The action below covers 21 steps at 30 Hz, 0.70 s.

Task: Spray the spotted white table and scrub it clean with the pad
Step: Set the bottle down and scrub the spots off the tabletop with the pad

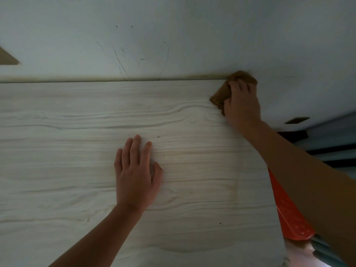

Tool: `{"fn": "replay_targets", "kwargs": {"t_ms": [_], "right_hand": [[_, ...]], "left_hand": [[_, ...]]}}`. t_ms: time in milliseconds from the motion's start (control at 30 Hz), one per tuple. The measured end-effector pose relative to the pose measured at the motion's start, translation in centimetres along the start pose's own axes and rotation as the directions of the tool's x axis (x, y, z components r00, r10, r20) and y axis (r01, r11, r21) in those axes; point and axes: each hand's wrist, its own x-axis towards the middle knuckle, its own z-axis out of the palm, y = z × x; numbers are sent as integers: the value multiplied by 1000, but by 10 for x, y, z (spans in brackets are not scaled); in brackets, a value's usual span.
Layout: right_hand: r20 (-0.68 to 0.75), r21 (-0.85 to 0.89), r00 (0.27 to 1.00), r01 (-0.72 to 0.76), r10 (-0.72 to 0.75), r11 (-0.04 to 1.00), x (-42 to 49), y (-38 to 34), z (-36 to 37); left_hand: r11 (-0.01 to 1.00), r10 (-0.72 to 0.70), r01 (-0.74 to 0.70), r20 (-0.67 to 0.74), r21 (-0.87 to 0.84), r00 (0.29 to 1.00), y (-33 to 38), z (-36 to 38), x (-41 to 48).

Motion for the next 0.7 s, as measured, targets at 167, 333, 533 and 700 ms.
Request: {"fn": "replay_targets", "kwargs": {"t_ms": [167,333,533,700], "right_hand": [[23,75,970,239,-242,968,-9,-58,15],[79,129,885,447,-459,885,-22,-99,26],[105,75,919,373,-380,925,11,-83,18],[83,66,952,291,-296,954,3,-60,15]], "left_hand": [[1000,-6,6,11,-4,1000,1,-1,1],[1000,-10,10,27,13,1000,0,-1,0],[1000,-12,12,13,11,1000,2,-1,1],[1000,-12,12,-2,12,1000,4,-1,2]]}}
